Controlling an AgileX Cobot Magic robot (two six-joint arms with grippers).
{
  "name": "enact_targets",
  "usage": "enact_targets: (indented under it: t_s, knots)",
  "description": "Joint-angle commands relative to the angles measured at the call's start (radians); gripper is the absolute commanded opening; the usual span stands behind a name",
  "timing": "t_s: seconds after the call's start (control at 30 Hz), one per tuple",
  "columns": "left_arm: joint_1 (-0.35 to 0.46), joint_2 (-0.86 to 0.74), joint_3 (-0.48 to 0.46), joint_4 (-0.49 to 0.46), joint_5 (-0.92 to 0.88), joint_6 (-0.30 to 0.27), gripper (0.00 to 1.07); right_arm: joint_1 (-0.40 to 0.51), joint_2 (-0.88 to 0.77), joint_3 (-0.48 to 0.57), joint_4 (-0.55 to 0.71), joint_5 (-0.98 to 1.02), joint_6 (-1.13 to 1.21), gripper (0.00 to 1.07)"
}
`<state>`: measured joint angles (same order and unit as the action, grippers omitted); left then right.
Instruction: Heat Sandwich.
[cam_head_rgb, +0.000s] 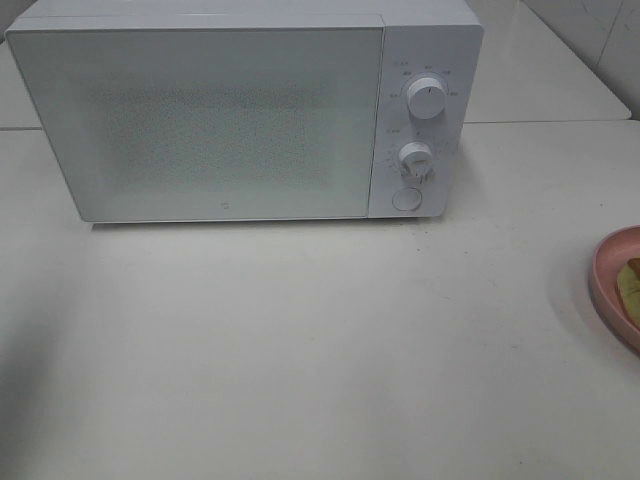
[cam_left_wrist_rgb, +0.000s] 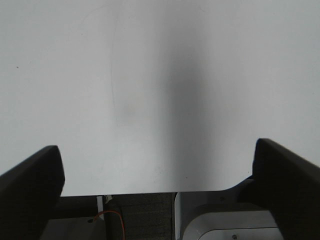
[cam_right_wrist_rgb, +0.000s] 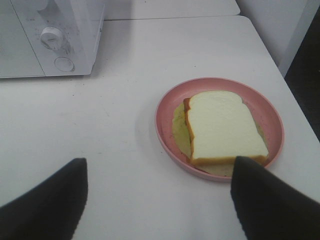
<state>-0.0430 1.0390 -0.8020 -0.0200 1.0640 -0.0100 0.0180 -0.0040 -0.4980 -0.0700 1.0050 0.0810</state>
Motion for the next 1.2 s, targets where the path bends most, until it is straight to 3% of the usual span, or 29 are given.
enact_targets:
  t_s: [0.03,0.23,0.57,1.2]
  knots:
    - [0.002,-0.069,0.051,0.005,0.022,-0.009,0.98,-0.007,-0.028,0.000,0.000,-0.008,-0.012,0.76]
    - [0.001,-0.241,0.168,0.008,0.020,-0.006,0.98,-0.007,-0.028,0.000,0.000,-0.008,-0.012,0.76]
    - [0.001,-0.531,0.275,0.009,0.006,-0.006,0.98,-0.007,-0.028,0.000,0.001,-0.008,-0.014,0.76]
    - [0.001,-1.070,0.285,0.012,0.007,-0.010,0.98,-0.007,-0.028,0.000,0.001,-0.008,-0.014,0.76]
